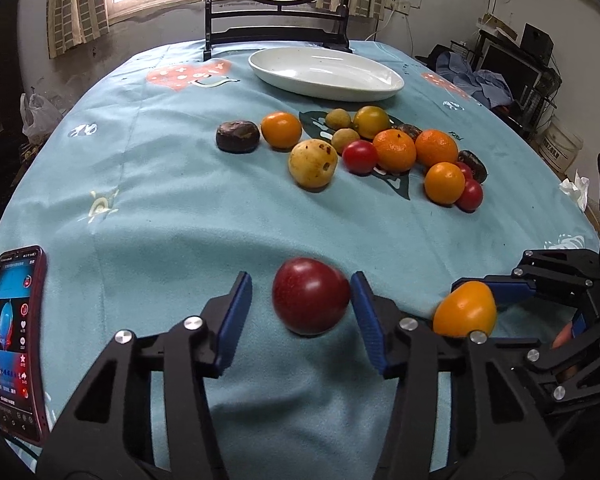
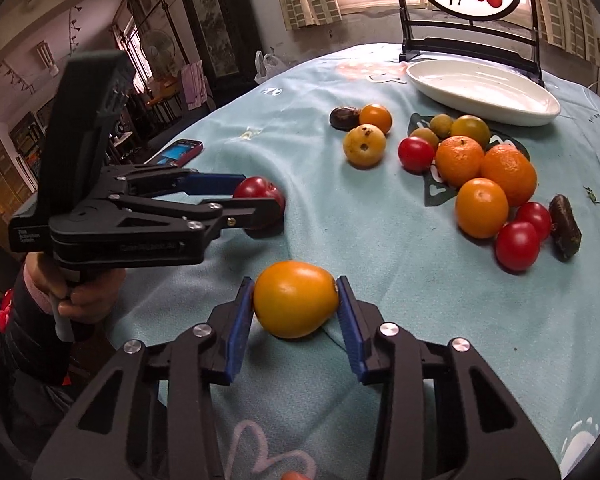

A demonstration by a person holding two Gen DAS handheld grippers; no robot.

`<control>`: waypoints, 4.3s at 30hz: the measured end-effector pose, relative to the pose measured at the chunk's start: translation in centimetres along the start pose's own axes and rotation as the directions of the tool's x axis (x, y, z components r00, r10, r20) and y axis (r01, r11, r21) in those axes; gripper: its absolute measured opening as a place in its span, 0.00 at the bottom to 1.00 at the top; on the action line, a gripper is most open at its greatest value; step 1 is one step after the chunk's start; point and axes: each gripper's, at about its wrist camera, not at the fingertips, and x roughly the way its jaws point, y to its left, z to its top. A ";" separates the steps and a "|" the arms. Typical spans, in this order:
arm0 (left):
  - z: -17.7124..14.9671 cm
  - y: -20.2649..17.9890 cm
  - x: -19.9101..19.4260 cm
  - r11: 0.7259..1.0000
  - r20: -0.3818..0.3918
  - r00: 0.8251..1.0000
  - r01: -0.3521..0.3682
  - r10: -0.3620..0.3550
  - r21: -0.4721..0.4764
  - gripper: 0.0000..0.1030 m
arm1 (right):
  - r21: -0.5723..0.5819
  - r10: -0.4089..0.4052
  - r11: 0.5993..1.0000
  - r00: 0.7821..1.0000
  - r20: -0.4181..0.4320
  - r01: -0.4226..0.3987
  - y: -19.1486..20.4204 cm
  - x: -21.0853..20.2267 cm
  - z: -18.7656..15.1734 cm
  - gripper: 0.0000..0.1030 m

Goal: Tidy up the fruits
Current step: 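Grasp the dark red plum with the left tool while the right tool grasps the orange tomato, then carry both fruits onto the white plate and open both tools, then grasp the yellow spotted fruit with the left tool while the right tool grasps a red tomato, then lower both held fruits onto the white plate and open both tools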

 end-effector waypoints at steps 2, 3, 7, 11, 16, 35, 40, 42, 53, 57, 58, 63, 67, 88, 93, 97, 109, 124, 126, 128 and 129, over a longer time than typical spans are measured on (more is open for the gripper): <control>0.0 -0.3 0.5 1.000 -0.015 1.000 0.002 -0.002 0.005 0.43 | 0.009 0.004 1.000 1.000 0.011 -0.004 -0.2 -0.4 0.0 0.40; -0.1 -0.4 0.6 1.000 -0.022 1.000 0.002 -0.002 0.008 0.39 | 0.016 0.007 1.000 1.000 0.017 -0.008 -0.4 -0.6 0.0 0.40; -0.1 -0.6 0.6 1.000 -0.025 1.000 -0.003 0.003 0.013 0.38 | 0.043 0.015 0.999 0.999 0.045 -0.017 -1.0 -1.5 0.0 0.40; -0.1 -0.7 0.3 1.000 -0.019 1.000 0.009 -0.009 0.005 0.38 | 0.055 0.006 0.998 0.997 0.071 -0.010 -1.5 -2.3 0.2 0.40; 1.2 -0.8 -1.0 0.999 0.017 0.999 0.048 -0.048 0.002 0.38 | 0.065 -0.008 0.998 0.993 0.114 0.000 -2.8 -3.6 1.7 0.40; 24.4 -2.0 14.6 1.000 -0.064 0.998 -0.023 0.024 0.010 0.38 | 0.241 -0.278 0.931 0.961 -0.016 0.273 -21.8 5.0 18.9 0.40; 24.9 -1.6 18.0 0.999 -0.119 0.992 -0.048 0.048 0.000 0.39 | 0.256 -0.261 0.928 0.962 -0.076 0.272 -23.6 7.4 19.3 0.40; 24.8 -1.2 18.5 0.998 -0.127 0.990 -0.060 0.058 -0.016 0.42 | 0.259 -0.265 0.925 0.960 -0.087 0.279 -23.7 7.6 19.3 0.41; 20.0 -0.4 7.1 0.989 0.085 0.990 -0.102 0.111 -0.111 0.93 | 0.234 -0.230 0.955 0.953 0.195 0.183 -18.3 -3.1 14.5 0.61; 14.7 0.4 5.7 0.975 0.092 0.986 -0.117 0.136 -0.189 0.95 | 0.296 -0.223 0.942 0.956 0.189 0.162 -17.9 -3.9 9.7 0.61; 13.4 0.5 5.7 0.973 0.077 0.988 -0.119 0.137 -0.195 0.95 | 0.319 -0.203 0.937 0.964 0.170 0.141 -17.8 -3.8 8.5 0.61; 9.0 0.9 6.3 0.981 0.012 0.997 -0.071 0.074 -0.178 0.95 | 0.357 -0.167 0.928 0.976 0.141 0.108 -16.7 -4.2 4.8 0.61; 7.3 0.9 5.4 0.988 0.024 0.996 -0.087 0.091 -0.129 0.95 | 0.349 -0.169 0.930 0.978 0.125 0.116 -15.4 -4.9 3.4 0.61; 6.8 1.8 4.8 0.985 0.030 0.994 -0.096 0.102 -0.142 0.95 | 0.273 -0.188 0.942 0.980 -0.060 0.197 -11.1 -1.2 1.9 0.36; 6.9 1.8 5.1 0.986 0.022 0.996 -0.086 0.090 -0.140 0.95 | 0.262 -0.192 0.944 0.980 -0.062 0.201 -11.0 -0.9 2.1 0.32; 6.9 1.7 5.4 0.990 0.013 0.998 -0.055 0.057 -0.134 0.93 | 0.278 -0.174 0.944 0.984 -0.041 0.179 -11.2 -1.9 1.7 0.30; 7.7 -0.6 7.2 0.999 -0.031 1.000 0.005 -0.007 -0.038 0.57 | 0.300 -0.135 0.948 0.989 0.065 0.110 -11.0 -5.6 1.0 0.30; 8.2 -0.6 7.8 0.999 -0.067 0.998 0.012 -0.015 -0.050 0.37 | 0.309 -0.082 0.950 0.991 0.103 0.046 -11.9 -6.0 1.2 0.30; 8.6 -0.6 7.2 0.997 -0.056 0.997 0.046 -0.050 -0.066 0.37 | 0.299 -0.071 0.954 0.990 0.120 0.032 -12.0 -6.1 2.2 0.30; 9.3 -0.6 6.6 0.995 -0.038 0.997 0.070 -0.073 -0.074 0.37 | 0.277 -0.068 0.961 0.987 0.145 0.026 -12.0 -6.3 3.7 0.30; 10.0 -0.7 6.4 0.994 -0.029 0.996 0.083 -0.085 -0.075 0.37 | 0.265 -0.070 0.964 0.986 0.154 0.027 -12.0 -6.3 4.5 0.30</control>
